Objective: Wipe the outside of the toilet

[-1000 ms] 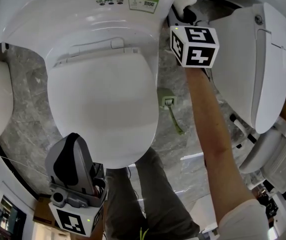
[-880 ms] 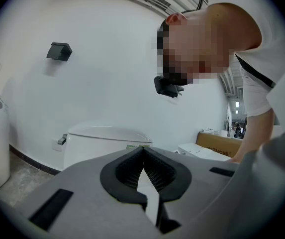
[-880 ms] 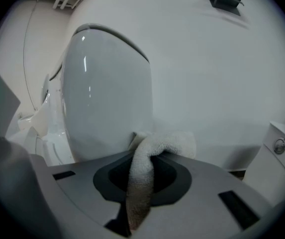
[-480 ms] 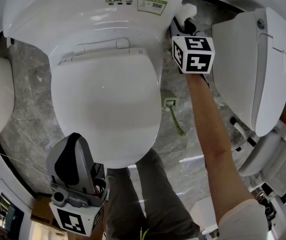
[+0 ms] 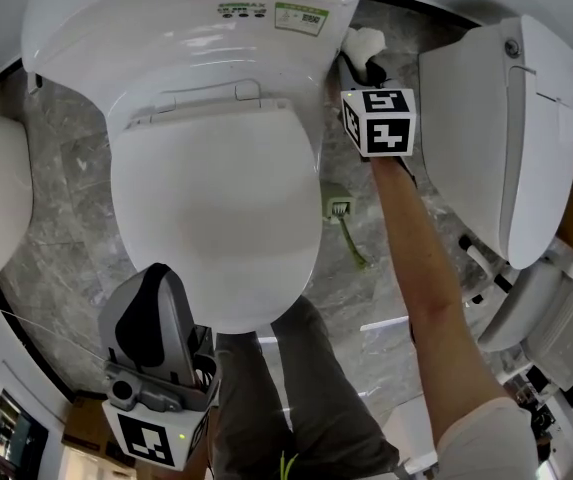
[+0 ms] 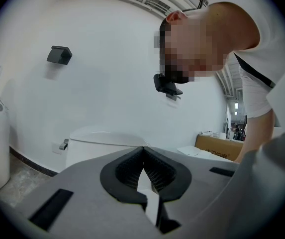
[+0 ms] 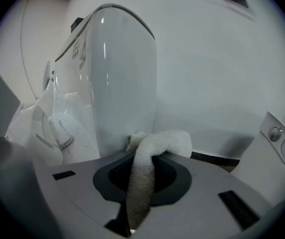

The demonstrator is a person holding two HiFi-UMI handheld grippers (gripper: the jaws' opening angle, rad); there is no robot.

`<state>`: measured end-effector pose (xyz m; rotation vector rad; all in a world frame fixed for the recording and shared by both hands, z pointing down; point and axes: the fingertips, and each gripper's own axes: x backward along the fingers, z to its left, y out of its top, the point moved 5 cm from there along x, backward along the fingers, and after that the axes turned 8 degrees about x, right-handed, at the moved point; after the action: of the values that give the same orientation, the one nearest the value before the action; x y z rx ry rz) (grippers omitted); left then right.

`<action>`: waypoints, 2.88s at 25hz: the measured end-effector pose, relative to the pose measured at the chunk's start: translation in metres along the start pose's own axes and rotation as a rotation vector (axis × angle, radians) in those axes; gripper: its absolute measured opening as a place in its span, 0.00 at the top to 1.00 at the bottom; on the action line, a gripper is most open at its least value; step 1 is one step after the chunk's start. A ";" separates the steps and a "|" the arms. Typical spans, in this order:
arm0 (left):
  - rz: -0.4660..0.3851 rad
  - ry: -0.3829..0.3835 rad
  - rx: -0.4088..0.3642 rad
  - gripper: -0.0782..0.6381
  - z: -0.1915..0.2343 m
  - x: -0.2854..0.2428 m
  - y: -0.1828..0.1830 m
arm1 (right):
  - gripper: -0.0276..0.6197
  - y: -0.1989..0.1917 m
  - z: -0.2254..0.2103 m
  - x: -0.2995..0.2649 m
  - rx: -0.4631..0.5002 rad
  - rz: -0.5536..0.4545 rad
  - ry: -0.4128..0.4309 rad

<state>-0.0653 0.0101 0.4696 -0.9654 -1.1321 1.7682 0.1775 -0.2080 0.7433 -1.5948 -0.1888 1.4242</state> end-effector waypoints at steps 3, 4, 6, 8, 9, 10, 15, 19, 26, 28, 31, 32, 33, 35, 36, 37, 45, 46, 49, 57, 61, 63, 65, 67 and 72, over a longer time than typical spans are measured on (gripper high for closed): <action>-0.005 -0.003 0.008 0.87 -0.002 0.007 0.011 | 0.85 0.001 -0.003 0.015 -0.001 0.013 -0.014; -0.010 -0.005 0.011 0.87 -0.002 0.010 0.016 | 0.85 0.003 -0.003 0.021 -0.002 0.014 -0.018; -0.016 -0.007 0.016 0.87 -0.003 0.016 0.026 | 0.85 0.007 -0.002 0.034 -0.006 0.018 -0.024; -0.010 -0.007 0.033 0.87 -0.004 0.025 0.034 | 0.85 0.009 0.001 0.048 -0.015 0.027 -0.024; -0.010 -0.009 0.037 0.87 -0.004 0.029 0.038 | 0.85 0.011 0.003 0.055 -0.020 0.032 -0.023; -0.014 -0.012 0.036 0.87 -0.004 0.032 0.043 | 0.85 0.012 0.005 0.062 -0.023 0.034 -0.024; -0.045 -0.048 0.018 0.87 -0.011 0.045 0.070 | 0.85 0.028 0.009 0.105 -0.031 0.013 -0.045; -0.075 -0.072 0.003 0.87 -0.016 0.056 0.095 | 0.85 0.049 0.013 0.145 -0.045 -0.020 -0.057; -0.081 -0.100 0.025 0.87 -0.025 0.092 0.139 | 0.85 0.098 0.033 0.242 -0.114 -0.091 -0.024; -0.086 -0.103 0.023 0.87 -0.029 0.104 0.155 | 0.85 0.116 0.041 0.273 -0.106 -0.111 -0.004; -0.096 -0.100 0.019 0.87 -0.032 0.122 0.182 | 0.85 0.146 0.055 0.317 -0.071 -0.139 0.027; -0.101 -0.098 0.017 0.87 -0.032 0.129 0.191 | 0.85 0.157 0.060 0.329 -0.062 -0.149 0.038; -0.106 -0.094 0.015 0.87 -0.031 0.134 0.200 | 0.85 0.169 0.065 0.341 -0.056 -0.160 0.049; -0.120 -0.084 0.011 0.87 -0.029 0.144 0.216 | 0.85 0.197 0.075 0.361 -0.056 -0.189 0.069; -0.128 -0.079 0.009 0.87 -0.029 0.148 0.224 | 0.85 0.211 0.080 0.370 -0.057 -0.207 0.082; -0.136 -0.074 0.009 0.87 -0.028 0.152 0.231 | 0.85 0.226 0.085 0.377 -0.054 -0.227 0.097; -0.191 -0.017 0.008 0.87 -0.007 0.167 0.260 | 0.85 0.331 0.134 0.367 0.055 -0.349 0.238; -0.192 -0.002 0.009 0.87 -0.002 0.168 0.259 | 0.85 0.340 0.141 0.360 0.062 -0.360 0.260; -0.200 0.039 0.005 0.87 0.014 0.168 0.258 | 0.85 0.363 0.161 0.333 0.081 -0.381 0.315; -0.209 0.105 0.013 0.87 0.039 0.165 0.255 | 0.85 0.401 0.214 0.280 0.113 -0.415 0.425; -0.211 0.131 0.020 0.87 0.049 0.161 0.249 | 0.85 0.422 0.231 0.249 0.119 -0.426 0.473; -0.207 0.149 0.023 0.87 0.055 0.160 0.245 | 0.85 0.430 0.238 0.231 0.105 -0.422 0.495; -0.202 0.167 0.023 0.87 0.061 0.161 0.243 | 0.85 0.435 0.244 0.215 0.079 -0.416 0.515; -0.199 0.181 0.021 0.87 0.068 0.163 0.241 | 0.85 0.442 0.250 0.202 0.056 -0.416 0.528; -0.192 0.221 0.029 0.87 0.081 0.165 0.233 | 0.85 0.452 0.275 0.175 0.061 -0.414 0.572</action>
<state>-0.2525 0.0704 0.2472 -0.9741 -1.0198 1.4819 -0.2045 -0.1869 0.3378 -1.7238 -0.1247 0.6233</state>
